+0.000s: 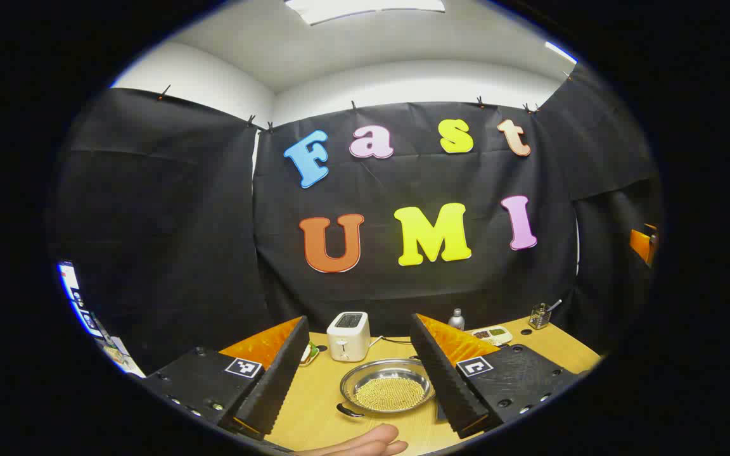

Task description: First push the handle of the pot to place it horizontally, then grasp the pot with both hands and set it on the induction cooktop.

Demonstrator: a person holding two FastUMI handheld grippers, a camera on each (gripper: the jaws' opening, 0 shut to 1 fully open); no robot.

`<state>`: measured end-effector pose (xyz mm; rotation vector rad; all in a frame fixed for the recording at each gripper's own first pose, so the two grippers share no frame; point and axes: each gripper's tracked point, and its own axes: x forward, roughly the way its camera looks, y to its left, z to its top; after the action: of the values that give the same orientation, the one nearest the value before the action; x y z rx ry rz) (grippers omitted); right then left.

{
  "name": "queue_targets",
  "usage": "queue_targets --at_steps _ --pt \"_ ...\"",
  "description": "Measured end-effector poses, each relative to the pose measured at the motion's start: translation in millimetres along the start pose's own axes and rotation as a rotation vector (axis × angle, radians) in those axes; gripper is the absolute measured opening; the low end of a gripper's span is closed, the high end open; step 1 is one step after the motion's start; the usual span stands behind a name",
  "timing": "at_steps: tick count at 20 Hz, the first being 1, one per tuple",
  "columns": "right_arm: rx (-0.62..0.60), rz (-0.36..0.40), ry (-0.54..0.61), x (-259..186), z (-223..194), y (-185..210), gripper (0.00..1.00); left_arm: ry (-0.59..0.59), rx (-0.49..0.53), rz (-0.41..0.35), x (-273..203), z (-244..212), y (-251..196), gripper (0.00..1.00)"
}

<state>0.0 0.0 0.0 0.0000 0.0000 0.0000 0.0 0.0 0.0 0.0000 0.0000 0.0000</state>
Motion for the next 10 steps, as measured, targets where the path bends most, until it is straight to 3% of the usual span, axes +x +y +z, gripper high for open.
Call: queue_targets --at_steps 10 --pt "0.011 0.003 -0.004 -2 -2 -8 0.99 -0.002 -0.021 -0.06 -8 -5 -17 0.95"
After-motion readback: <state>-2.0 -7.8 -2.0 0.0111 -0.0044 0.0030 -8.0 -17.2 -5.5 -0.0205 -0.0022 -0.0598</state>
